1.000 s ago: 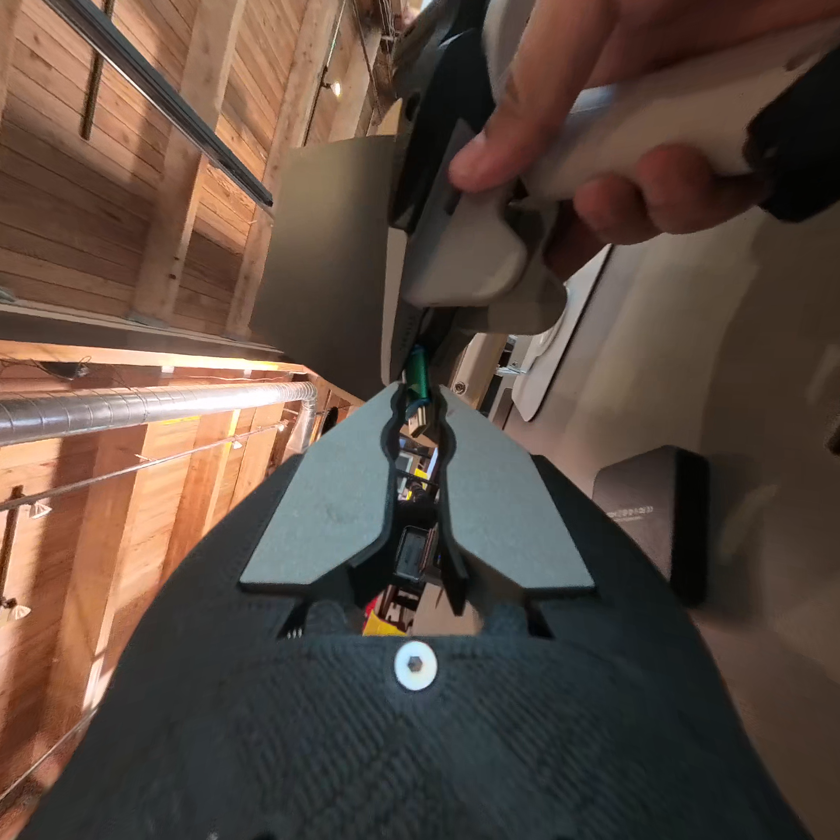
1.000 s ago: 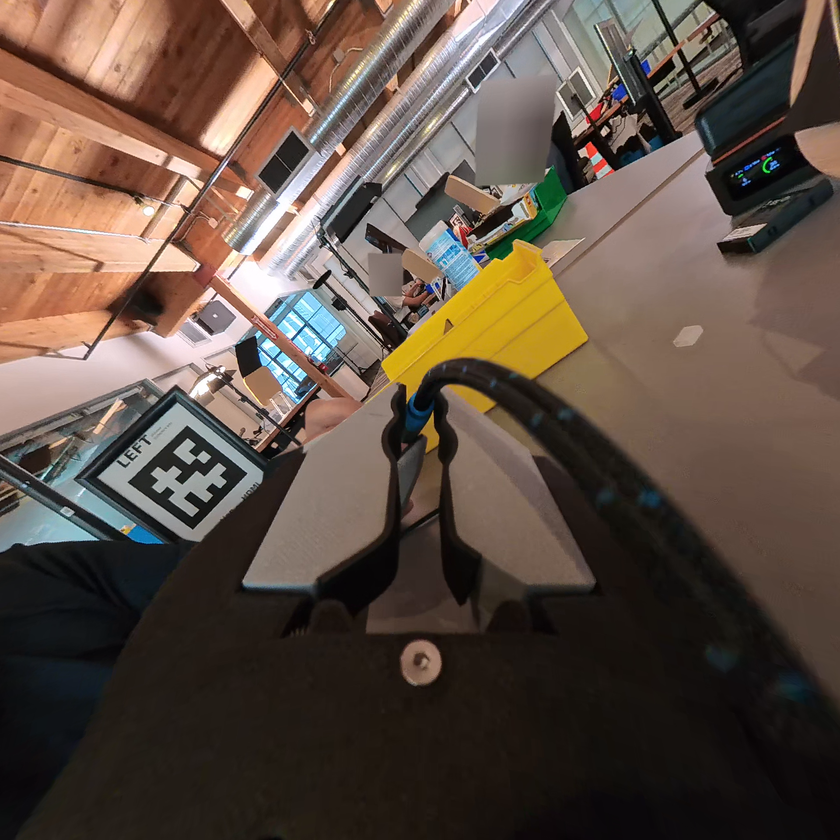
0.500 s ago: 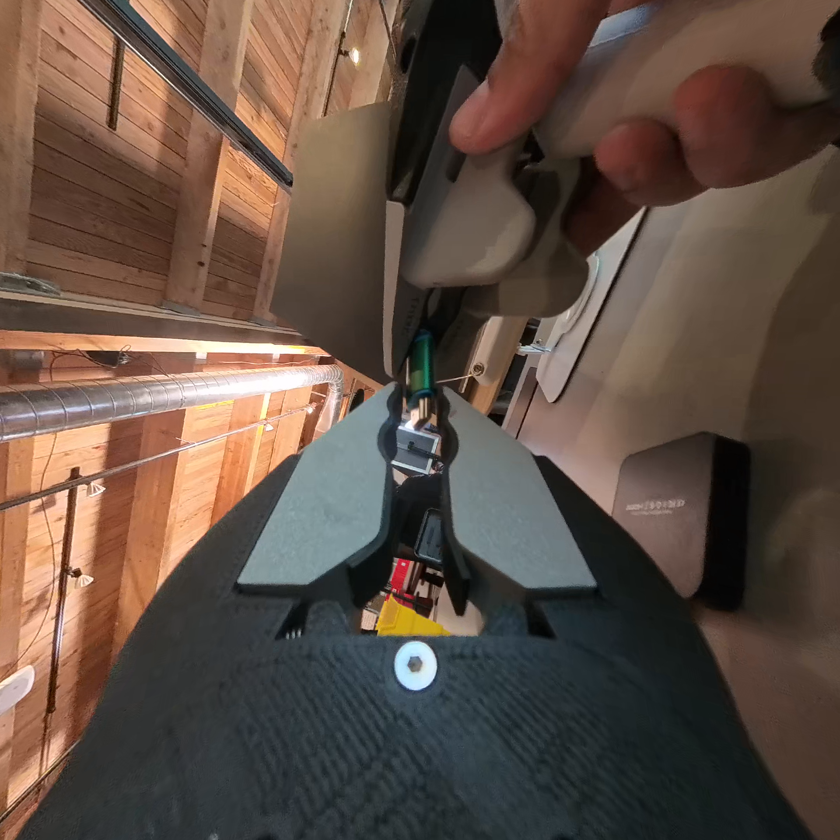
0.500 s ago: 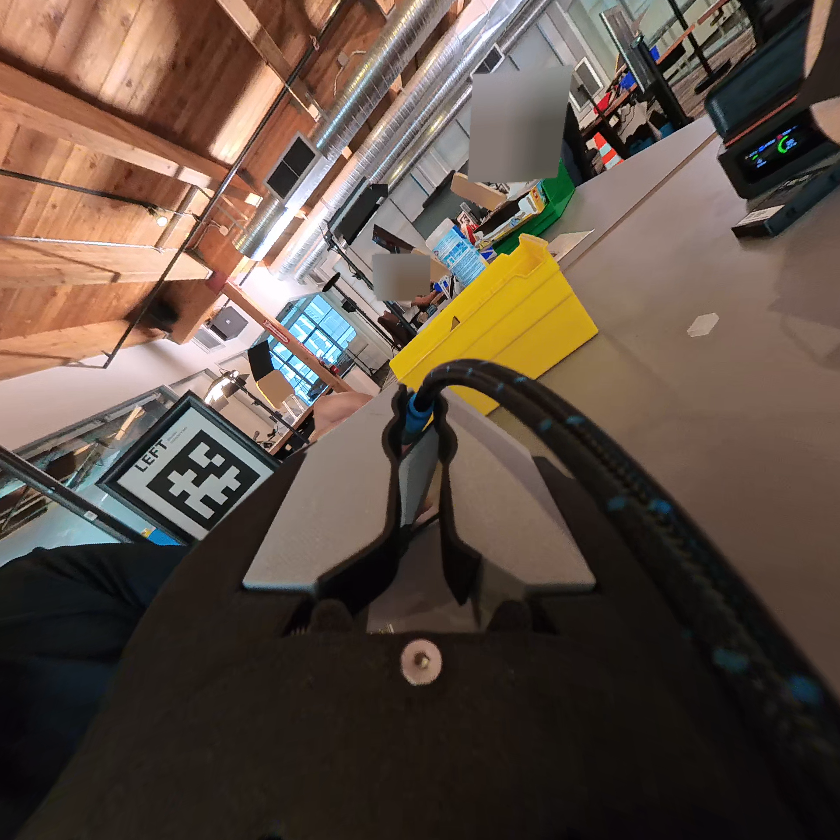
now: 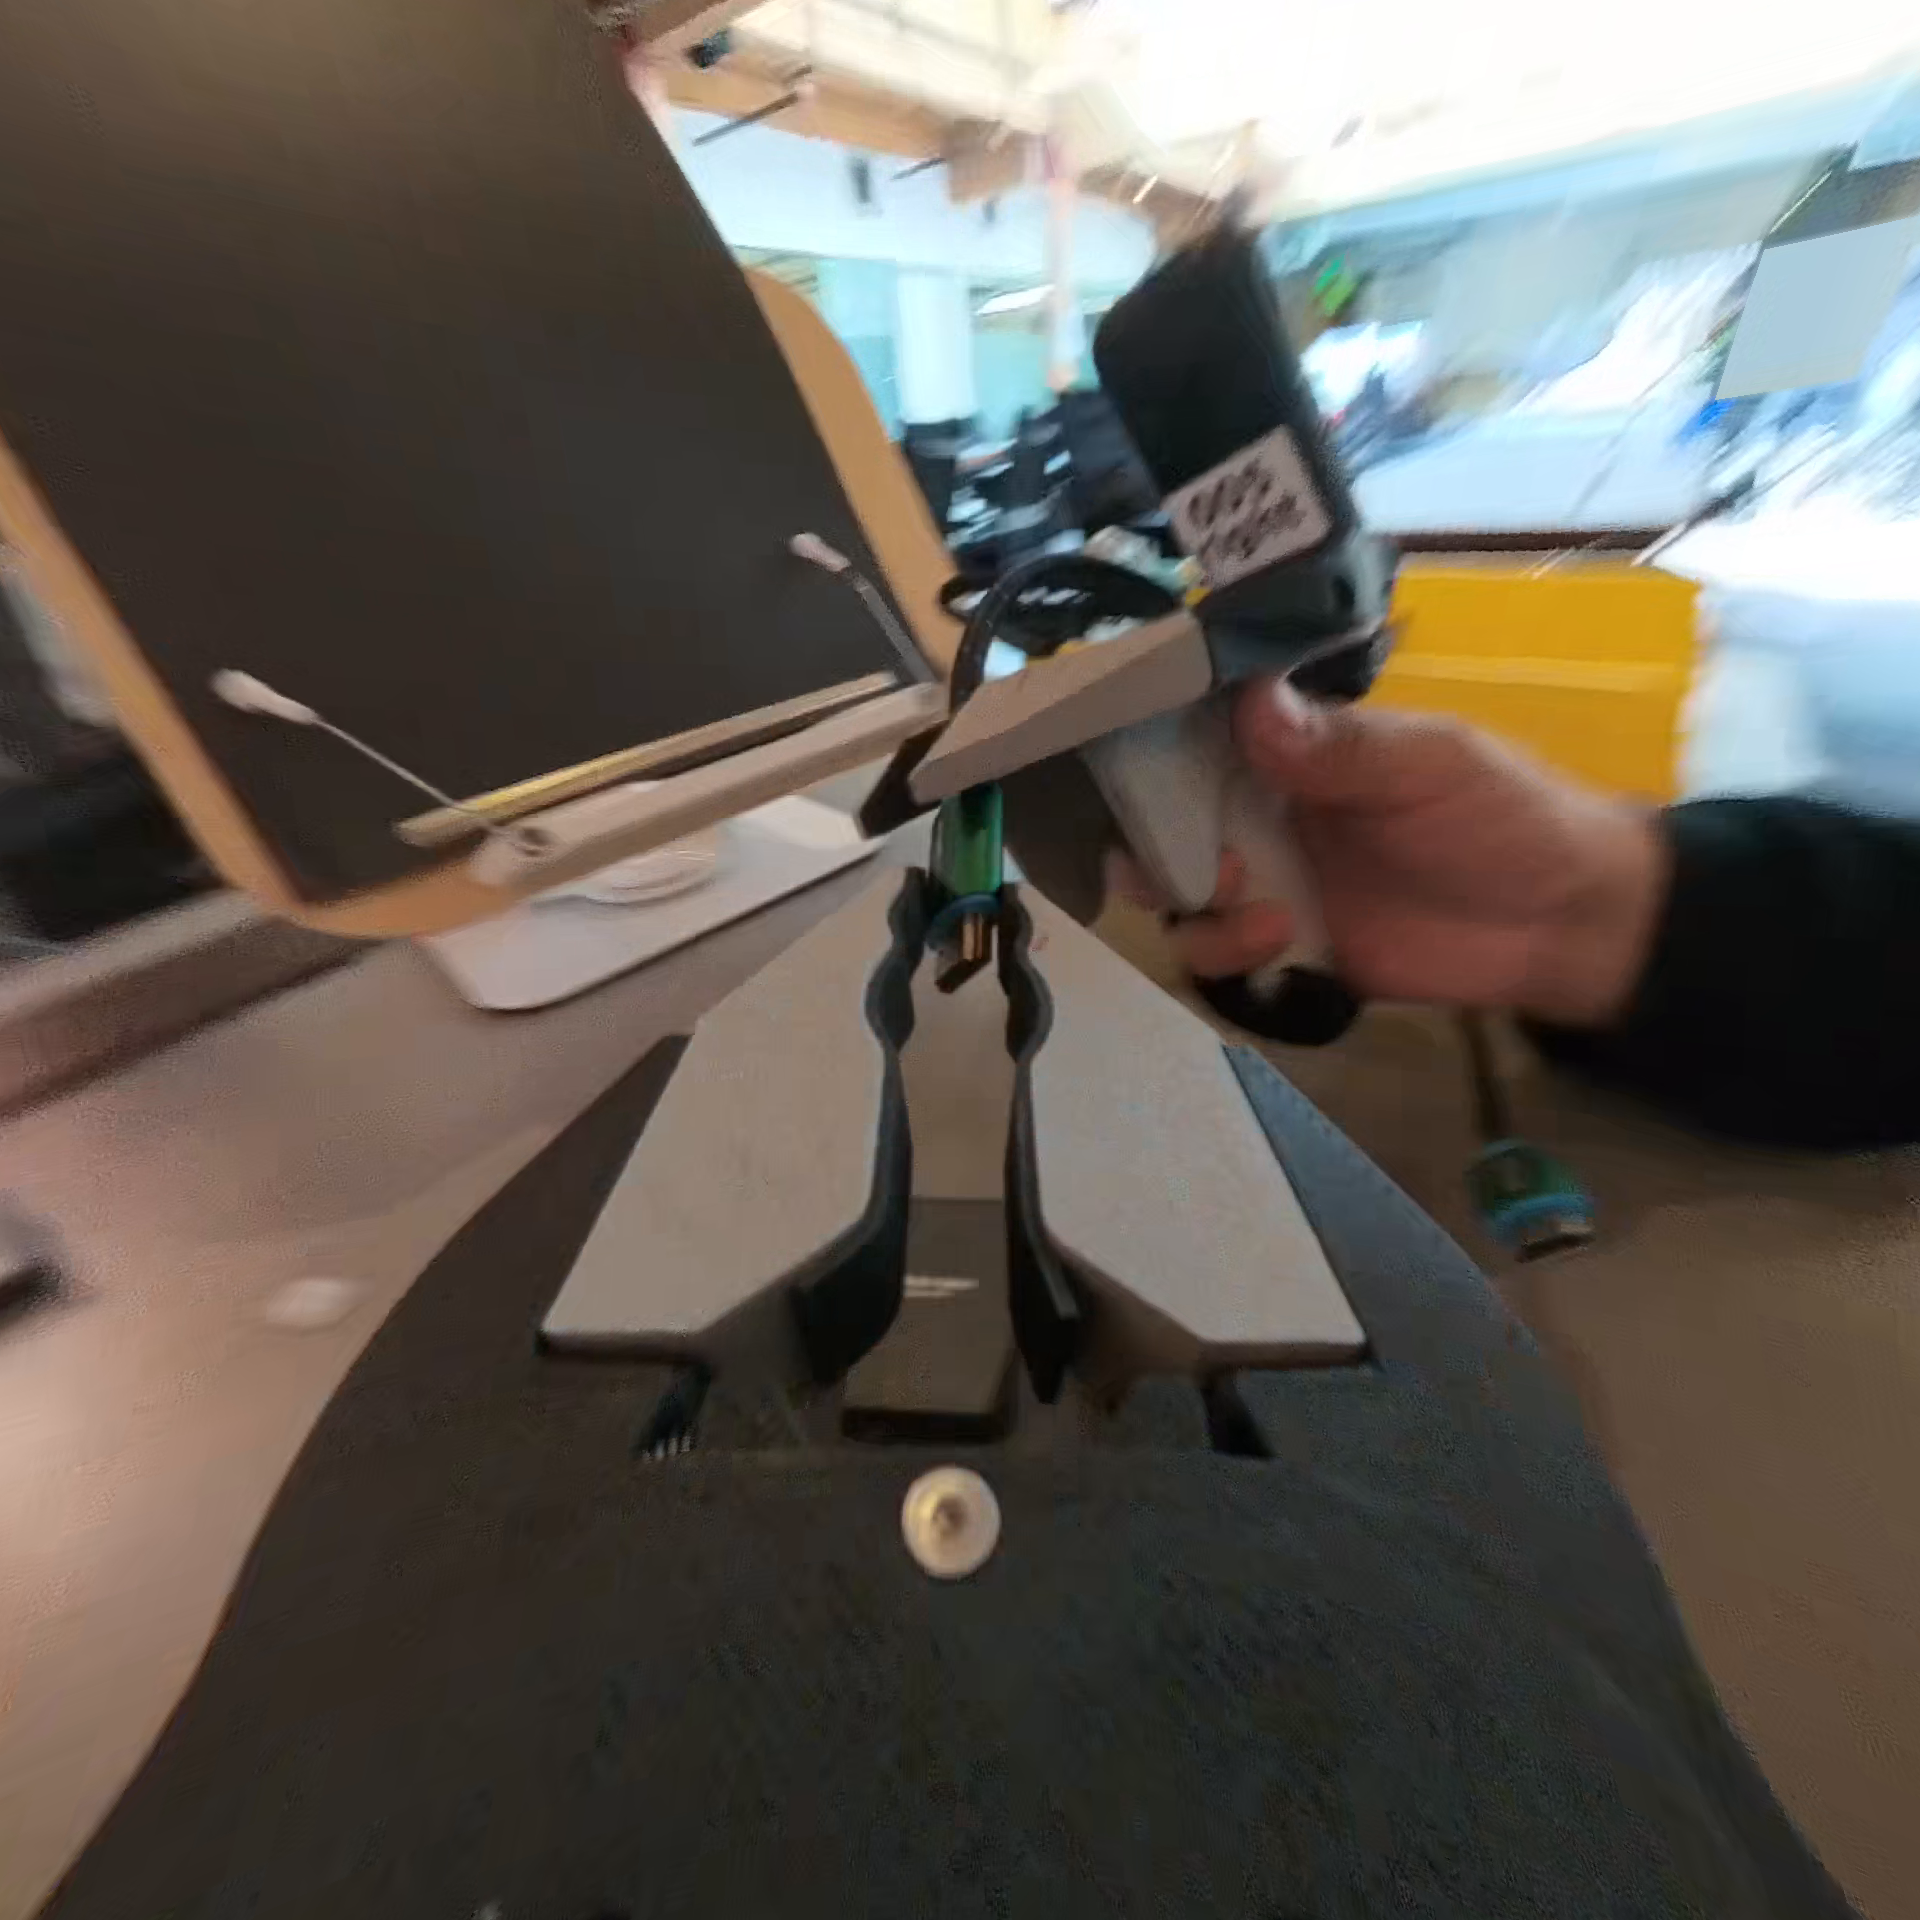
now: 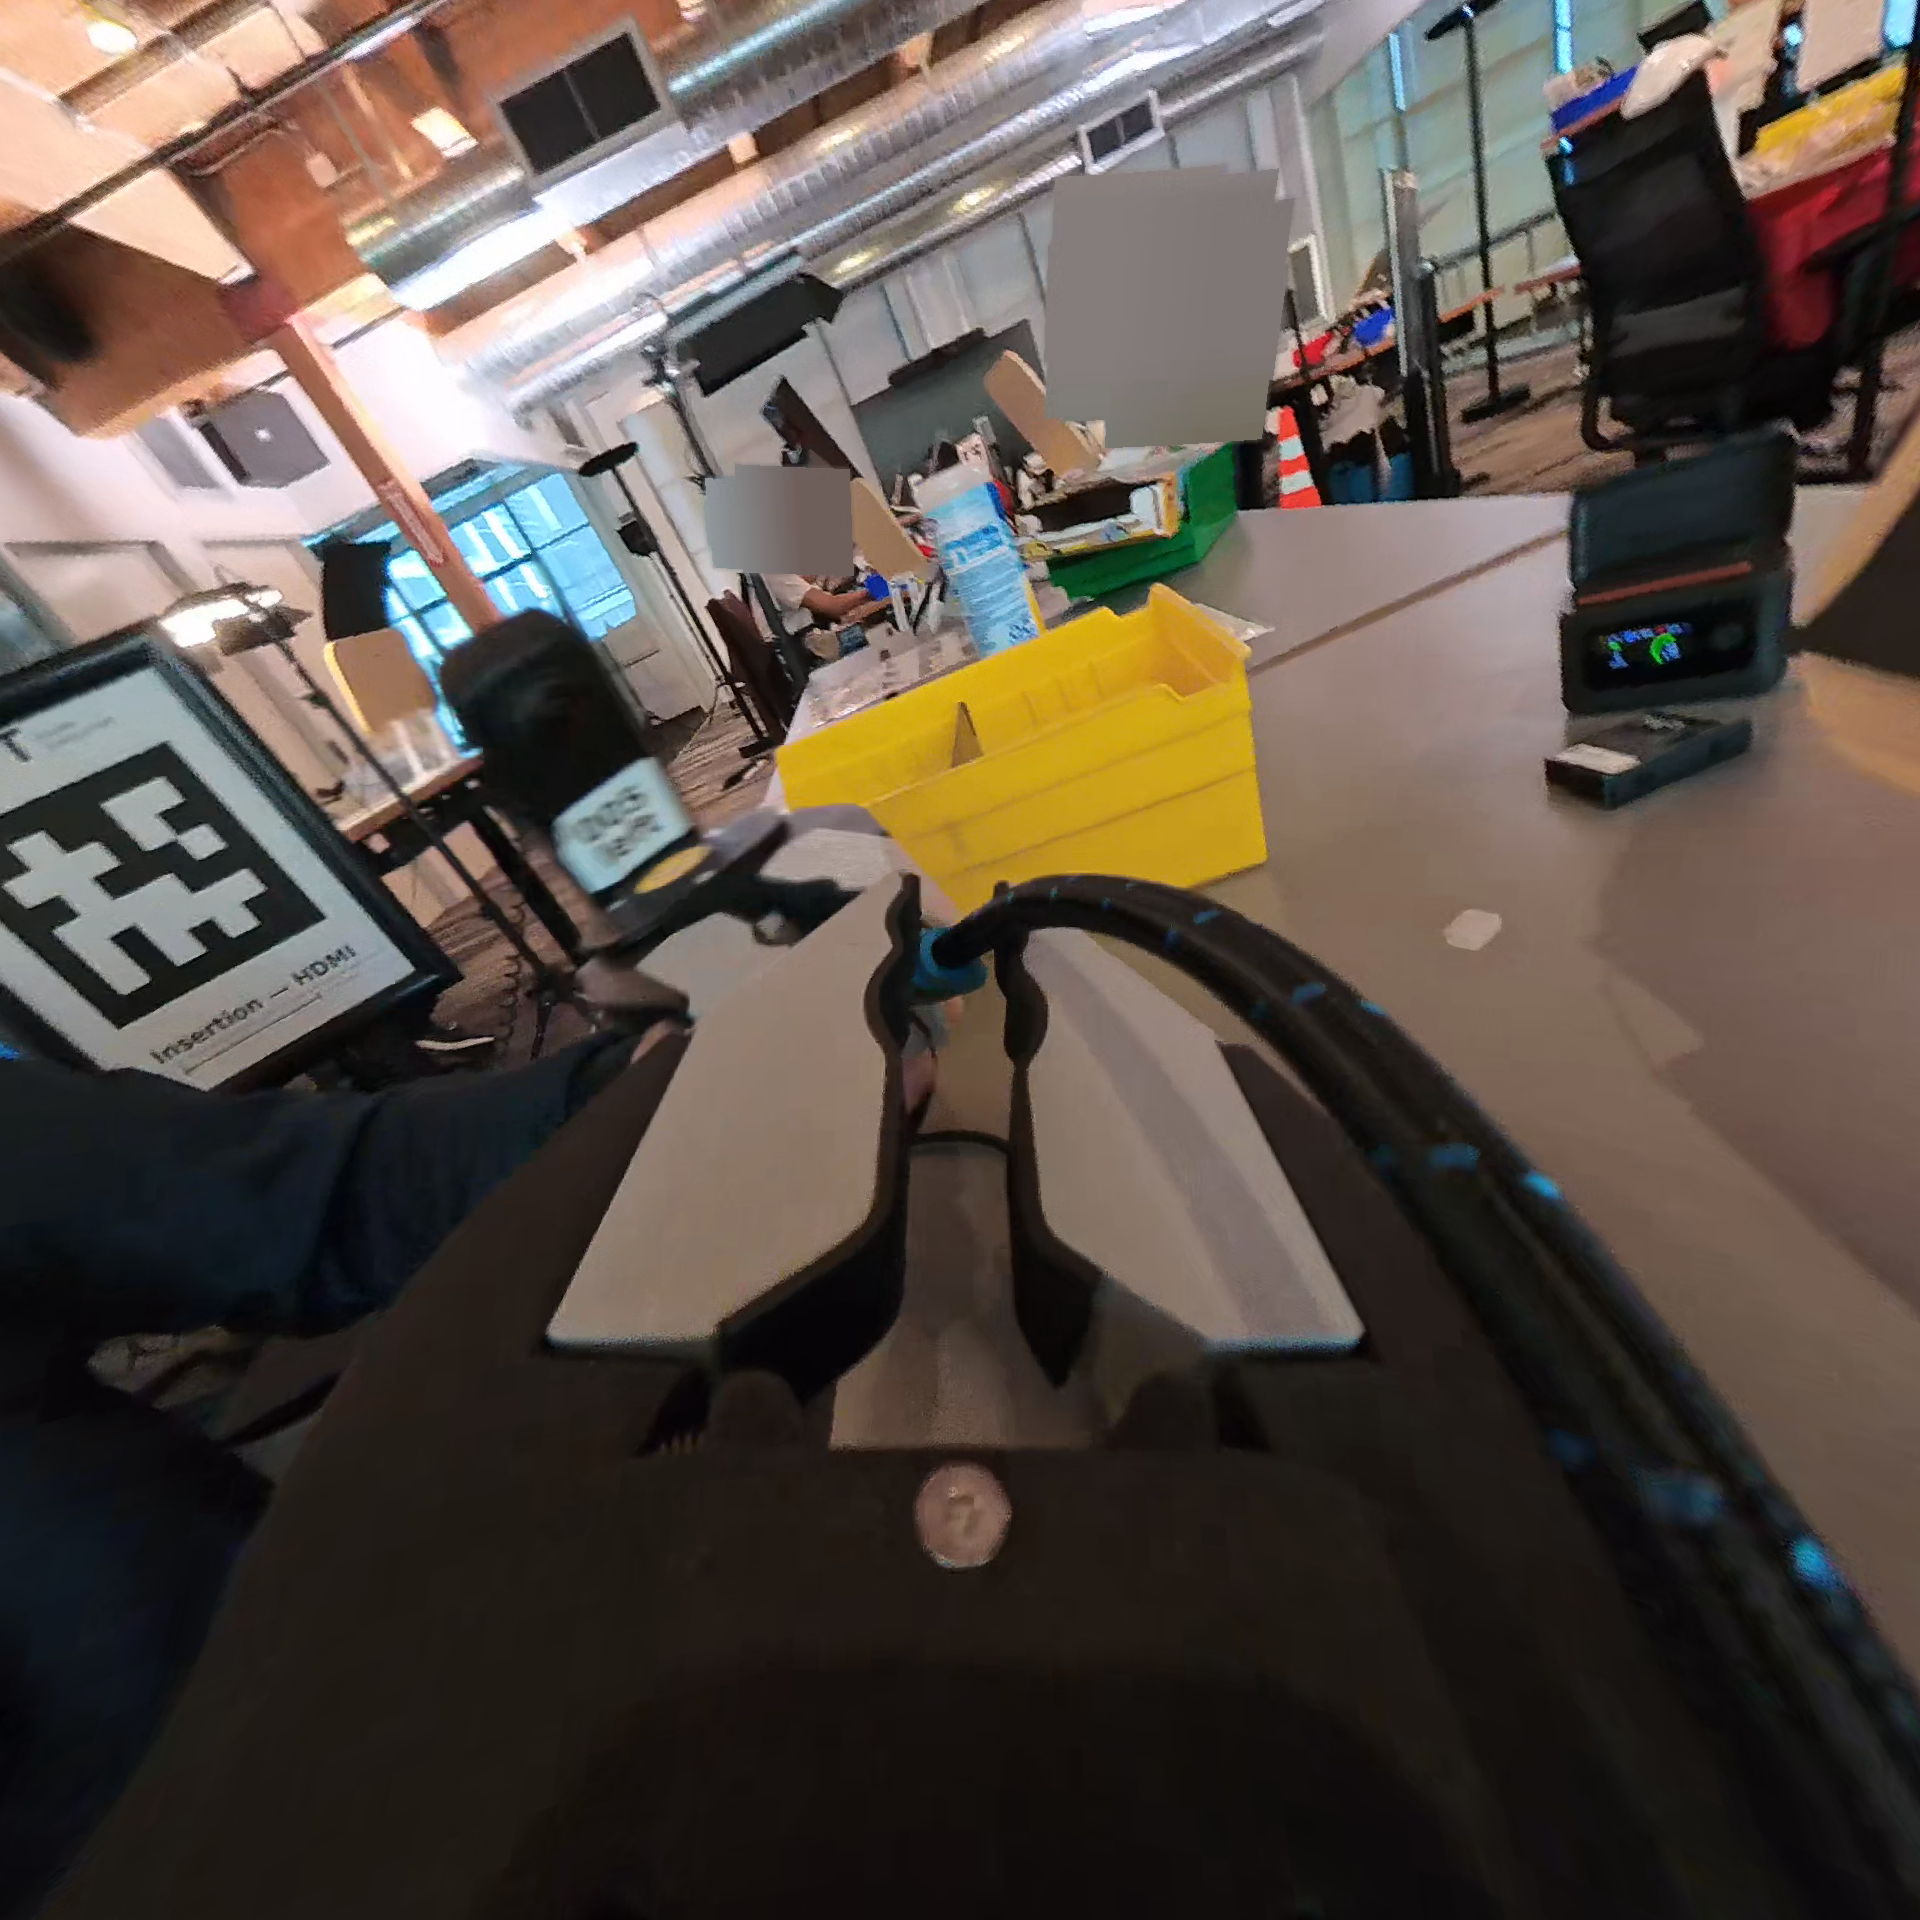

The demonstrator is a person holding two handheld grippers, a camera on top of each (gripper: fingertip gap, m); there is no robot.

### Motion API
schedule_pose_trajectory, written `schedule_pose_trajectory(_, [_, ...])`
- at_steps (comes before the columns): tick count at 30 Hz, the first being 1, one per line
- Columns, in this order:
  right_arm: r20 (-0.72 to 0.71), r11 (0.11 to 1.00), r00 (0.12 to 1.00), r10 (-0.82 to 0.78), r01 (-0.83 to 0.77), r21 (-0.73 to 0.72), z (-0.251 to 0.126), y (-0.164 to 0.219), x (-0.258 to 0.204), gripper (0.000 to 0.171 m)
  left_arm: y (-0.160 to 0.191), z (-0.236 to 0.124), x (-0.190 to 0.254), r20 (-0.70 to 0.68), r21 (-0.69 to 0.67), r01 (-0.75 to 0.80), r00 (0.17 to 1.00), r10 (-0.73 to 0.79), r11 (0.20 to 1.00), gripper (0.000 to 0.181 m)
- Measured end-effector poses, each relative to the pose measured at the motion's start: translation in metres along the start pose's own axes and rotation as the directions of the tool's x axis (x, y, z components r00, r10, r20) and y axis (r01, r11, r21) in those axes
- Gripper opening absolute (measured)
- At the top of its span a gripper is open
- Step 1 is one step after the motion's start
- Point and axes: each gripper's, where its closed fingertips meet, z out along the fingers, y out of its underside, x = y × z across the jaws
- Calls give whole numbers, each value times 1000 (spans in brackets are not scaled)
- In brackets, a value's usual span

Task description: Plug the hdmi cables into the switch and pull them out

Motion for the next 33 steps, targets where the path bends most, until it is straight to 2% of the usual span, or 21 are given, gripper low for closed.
schedule_pose_trajectory(2, [53, 999, 998, -35, 34, 12, 0, -4, -13, 9, -9, -6, 6, -145, 50, 176, 975, -167, 983, 12])
schedule_pose_trajectory(5, [140, 997, 987, -74, 75, -4, -1, -4, -31, 6, -15, -14, 19, -309, 44, 309, 908, -281, 950, 12])
schedule_pose_trajectory(8, [211, 991, 969, -131, 134, 2, -3, -5, -48, 1, -22, -22, 32, -485, -10, 483, 763, -427, 876, 13])
schedule_pose_trajectory(12, [293, 977, 933, -207, 215, 5, -6, -2, -70, 0, -31, -35, 49, -658, -162, 672, 472, -586, 723, 17])
schedule_pose_trajectory(16, [357, 961, 896, -263, 275, 19, -10, 1, -86, 1, -36, -42, 61, -724, -250, 717, 307, -618, 650, 18])
schedule_pose_trajectory(18, [380, 952, 877, -293, 303, 34, -12, 1, -93, 3, -40, -46, 65, -746, -270, 721, 262, -612, 638, 19])
schedule_pose_trajectory(19, [386, 948, 870, -306, 315, 41, -13, 1, -95, 3, -41, -47, 67, -754, -269, 716, 259, -603, 644, 20])
schedule_pose_trajectory(20, [373, 947, 874, -311, 319, 43, -13, 0, -94, 4, -41, -45, 65, -749, -236, 710, 302, -590, 663, 20])
schedule_pose_trajectory(23, [320, 959, 907, -275, 283, 22, -12, -4, -81, 7, -39, -36, 52, -654, -61, 586, 588, -476, 808, 19])
schedule_pose_trajectory(24, [311, 965, 917, -252, 261, 11, -12, -4, -76, 8, -37, -34, 49, -613, -28, 530, 660, -433, 847, 19])
schedule_pose_trajectory(27, [277, 978, 941, -194, 208, -23, -11, -3, -62, 10, -29, -28, 40, -491, 14, 386, 806, -330, 923, 18])
schedule_pose_trajectory(30, [300, 986, 944, -141, 162, -46, -14, -1, -59, 22, -30, -26, 37, -413, 66, 268, 884, -218, 961, 17])
schedule_pose_trajectory(33, [305, 987, 944, -122, 149, -66, -14, 1, -59, 21, -30, -27, 40, -428, 62, 265, 878, -215, 962, 17])
